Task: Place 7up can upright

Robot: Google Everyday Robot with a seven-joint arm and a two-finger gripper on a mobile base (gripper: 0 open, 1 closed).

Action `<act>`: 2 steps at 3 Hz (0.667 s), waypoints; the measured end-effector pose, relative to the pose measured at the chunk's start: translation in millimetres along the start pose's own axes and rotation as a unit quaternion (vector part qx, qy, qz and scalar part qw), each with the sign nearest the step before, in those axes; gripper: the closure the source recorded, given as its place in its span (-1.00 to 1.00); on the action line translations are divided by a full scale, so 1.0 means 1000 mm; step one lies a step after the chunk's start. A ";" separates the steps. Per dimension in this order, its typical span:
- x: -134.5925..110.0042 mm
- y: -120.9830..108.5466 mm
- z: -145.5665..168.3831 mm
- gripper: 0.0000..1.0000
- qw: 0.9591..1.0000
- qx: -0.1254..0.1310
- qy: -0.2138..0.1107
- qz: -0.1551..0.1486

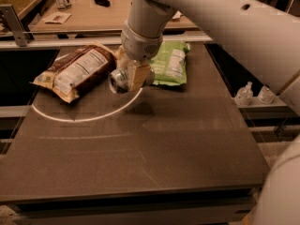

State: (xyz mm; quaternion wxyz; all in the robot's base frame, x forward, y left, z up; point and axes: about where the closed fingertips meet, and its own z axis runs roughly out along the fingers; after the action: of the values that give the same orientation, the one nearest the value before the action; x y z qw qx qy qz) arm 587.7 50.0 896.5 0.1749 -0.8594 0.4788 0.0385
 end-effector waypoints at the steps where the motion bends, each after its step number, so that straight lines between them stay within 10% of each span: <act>1: 0.004 0.023 -0.035 1.00 0.992 0.067 -0.057 0.086; 2: 0.001 0.042 -0.055 1.00 0.972 0.134 -0.128 0.147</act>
Offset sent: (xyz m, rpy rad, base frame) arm -0.0464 -0.0637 0.0803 0.7737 -0.0343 -0.4533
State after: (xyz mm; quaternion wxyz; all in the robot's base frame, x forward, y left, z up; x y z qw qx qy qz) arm 547.7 10.7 937.0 0.3405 -0.7366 0.5740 0.1094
